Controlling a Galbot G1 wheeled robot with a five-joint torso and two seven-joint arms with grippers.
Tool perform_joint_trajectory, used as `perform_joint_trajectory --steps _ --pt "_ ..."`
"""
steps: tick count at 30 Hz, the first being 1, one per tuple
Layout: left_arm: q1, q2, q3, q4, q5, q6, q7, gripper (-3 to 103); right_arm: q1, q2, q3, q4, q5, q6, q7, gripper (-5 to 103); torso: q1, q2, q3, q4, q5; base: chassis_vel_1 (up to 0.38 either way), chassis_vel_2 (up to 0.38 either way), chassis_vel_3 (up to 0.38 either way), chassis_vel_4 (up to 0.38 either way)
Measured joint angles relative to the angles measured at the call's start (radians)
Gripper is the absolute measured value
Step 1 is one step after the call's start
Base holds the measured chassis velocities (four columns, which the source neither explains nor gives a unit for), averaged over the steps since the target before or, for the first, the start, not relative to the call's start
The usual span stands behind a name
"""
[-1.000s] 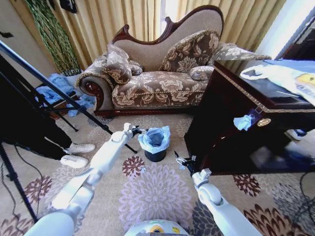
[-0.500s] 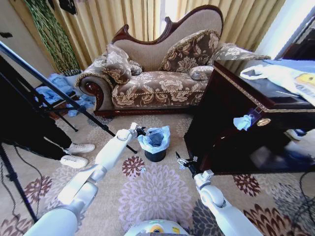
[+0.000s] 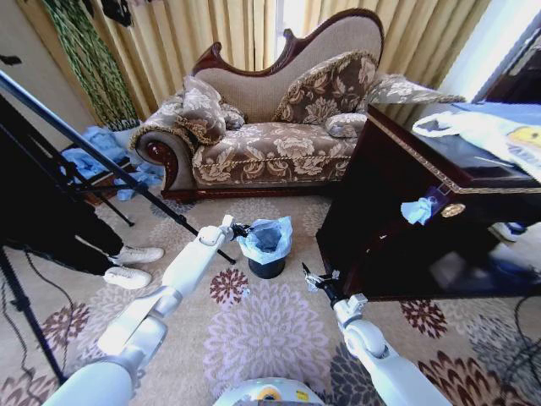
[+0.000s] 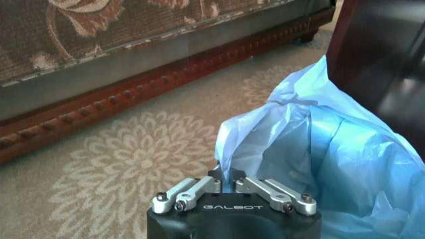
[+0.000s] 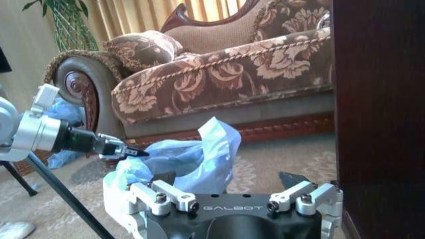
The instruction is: Place a garbage bag over the trash bin.
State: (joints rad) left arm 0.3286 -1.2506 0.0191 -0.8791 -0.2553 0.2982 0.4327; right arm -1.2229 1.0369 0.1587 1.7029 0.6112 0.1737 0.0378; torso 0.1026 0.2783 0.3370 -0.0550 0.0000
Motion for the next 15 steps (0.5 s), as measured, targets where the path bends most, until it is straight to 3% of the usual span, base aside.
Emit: perform_joint_trajectory --steps 7,15 --pt "0.008 -0.001 -0.006 -0.003 -0.02 -0.007 -0.013 1 -0.008 0.0 -0.001 -0.005 -0.005 0.001 -0.002 100 0.0 0.0 0.0 0.0 0.0 0.0 0.0 0.0 0.0" --pt "0.01 0.006 -0.037 -0.006 -0.068 -0.01 -0.043 0 -0.013 -0.002 -0.007 -0.009 -0.011 0.001 -0.01 100 0.0 0.0 0.0 0.0 -0.0001 0.0 0.0 0.0 0.0"
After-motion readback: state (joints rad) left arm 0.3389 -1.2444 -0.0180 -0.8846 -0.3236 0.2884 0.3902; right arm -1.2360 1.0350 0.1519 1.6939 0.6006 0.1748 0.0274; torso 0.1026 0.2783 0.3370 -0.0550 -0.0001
